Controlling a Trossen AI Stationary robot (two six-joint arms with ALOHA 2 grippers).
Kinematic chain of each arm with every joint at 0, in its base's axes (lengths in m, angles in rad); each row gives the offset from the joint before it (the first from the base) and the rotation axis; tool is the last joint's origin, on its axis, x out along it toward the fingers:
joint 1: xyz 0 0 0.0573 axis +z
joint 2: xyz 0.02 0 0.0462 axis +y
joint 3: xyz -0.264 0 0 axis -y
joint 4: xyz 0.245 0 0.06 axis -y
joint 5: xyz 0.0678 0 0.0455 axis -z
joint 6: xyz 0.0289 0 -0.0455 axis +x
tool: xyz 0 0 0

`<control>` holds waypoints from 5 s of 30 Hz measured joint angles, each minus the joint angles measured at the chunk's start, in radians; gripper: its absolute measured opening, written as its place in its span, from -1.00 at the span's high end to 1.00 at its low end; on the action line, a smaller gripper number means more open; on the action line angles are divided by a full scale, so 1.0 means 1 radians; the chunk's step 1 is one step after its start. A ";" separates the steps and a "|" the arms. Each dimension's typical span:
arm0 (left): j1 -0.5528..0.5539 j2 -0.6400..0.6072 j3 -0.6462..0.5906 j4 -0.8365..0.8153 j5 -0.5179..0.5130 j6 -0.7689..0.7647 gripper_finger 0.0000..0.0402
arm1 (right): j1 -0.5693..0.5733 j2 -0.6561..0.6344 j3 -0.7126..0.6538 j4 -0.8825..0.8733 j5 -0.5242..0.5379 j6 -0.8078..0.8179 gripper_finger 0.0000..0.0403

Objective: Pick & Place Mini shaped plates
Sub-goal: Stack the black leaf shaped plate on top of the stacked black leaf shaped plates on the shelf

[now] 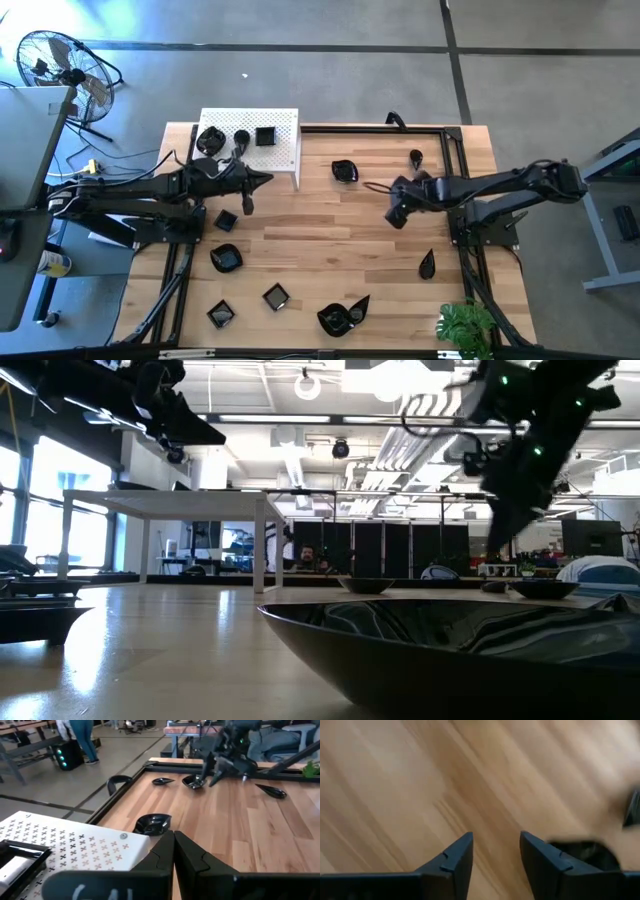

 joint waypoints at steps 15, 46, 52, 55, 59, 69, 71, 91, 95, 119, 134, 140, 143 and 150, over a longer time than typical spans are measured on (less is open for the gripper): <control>0.000 0.000 0.000 -0.025 0.002 0.009 1.00 | -0.162 0.002 -0.088 -0.101 -0.029 0.082 0.35; 0.000 0.001 0.000 -0.029 0.004 0.006 1.00 | -0.289 0.048 -0.115 -0.026 -0.092 -0.126 0.73; 0.000 0.001 0.001 -0.015 0.004 0.010 1.00 | -0.286 0.123 -0.114 -0.012 -0.084 -0.133 0.74; 0.000 0.001 0.001 0.002 0.003 0.014 1.00 | -0.271 0.127 -0.113 -0.013 -0.074 -0.121 0.78; 0.000 0.001 0.001 0.003 0.002 0.015 1.00 | -0.247 0.126 -0.113 -0.020 -0.061 -0.138 0.88; 0.001 0.001 0.001 0.005 -0.002 0.017 1.00 | -0.189 0.126 -0.036 -0.115 -0.031 -0.143 1.00; 0.001 0.001 0.001 0.005 -0.002 0.017 1.00 | -0.167 0.126 -0.014 -0.119 -0.041 -0.143 1.00; 0.000 0.001 0.001 0.009 -0.018 -0.008 1.00 | 0.306 0.475 0.440 0.255 -0.047 -0.439 1.00; 0.000 0.001 0.001 0.009 -0.018 0.010 1.00 | 0.308 0.660 0.584 0.298 -0.046 -0.596 1.00; 0.000 0.000 0.001 -0.010 0.015 0.039 1.00 | 0.278 1.063 0.953 0.465 0.041 -0.959 0.73; -0.022 0.001 0.008 -0.126 0.120 -0.043 1.00 | 0.219 0.728 0.622 0.571 -0.098 -0.803 0.75; -0.151 0.033 0.101 -0.295 0.039 0.005 1.00 | 0.180 0.520 0.275 0.874 -0.138 -0.689 0.92; -0.221 0.100 0.152 -0.360 -0.010 0.017 1.00 | 0.175 0.424 0.142 0.950 -0.080 -0.659 0.87; -0.342 0.336 0.305 -0.541 -0.090 0.010 1.00 | 0.175 0.238 -0.083 1.093 0.047 -0.658 0.95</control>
